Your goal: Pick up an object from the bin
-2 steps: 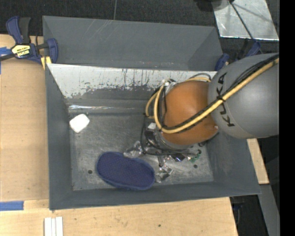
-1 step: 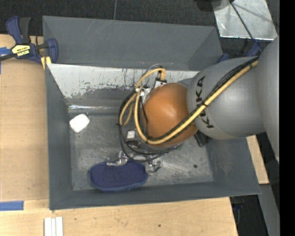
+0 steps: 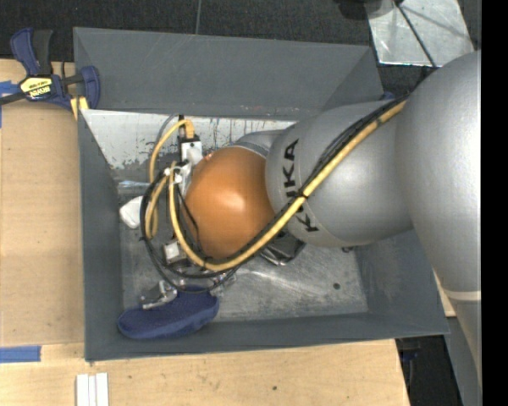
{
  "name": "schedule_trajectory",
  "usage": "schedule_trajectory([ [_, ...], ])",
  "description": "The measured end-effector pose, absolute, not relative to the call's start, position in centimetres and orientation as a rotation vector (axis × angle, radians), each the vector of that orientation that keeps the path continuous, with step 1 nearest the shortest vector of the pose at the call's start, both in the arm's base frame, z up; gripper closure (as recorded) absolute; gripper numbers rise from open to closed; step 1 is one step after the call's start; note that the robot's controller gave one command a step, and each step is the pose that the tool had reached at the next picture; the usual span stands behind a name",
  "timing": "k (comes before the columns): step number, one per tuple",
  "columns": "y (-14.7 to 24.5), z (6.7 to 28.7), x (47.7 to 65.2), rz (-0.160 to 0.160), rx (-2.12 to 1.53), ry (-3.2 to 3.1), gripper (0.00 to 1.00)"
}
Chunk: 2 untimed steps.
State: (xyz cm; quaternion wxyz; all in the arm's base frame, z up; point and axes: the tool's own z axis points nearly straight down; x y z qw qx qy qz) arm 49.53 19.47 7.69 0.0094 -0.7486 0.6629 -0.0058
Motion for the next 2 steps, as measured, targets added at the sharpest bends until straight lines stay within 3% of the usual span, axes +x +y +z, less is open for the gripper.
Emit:
schedule_trajectory([
  [1,19.7,7.8,49.5,-0.013,-2.329,2.070,1.00],
  [2,19.4,12.9,49.9,-0.013,-2.338,2.092,1.00],
])
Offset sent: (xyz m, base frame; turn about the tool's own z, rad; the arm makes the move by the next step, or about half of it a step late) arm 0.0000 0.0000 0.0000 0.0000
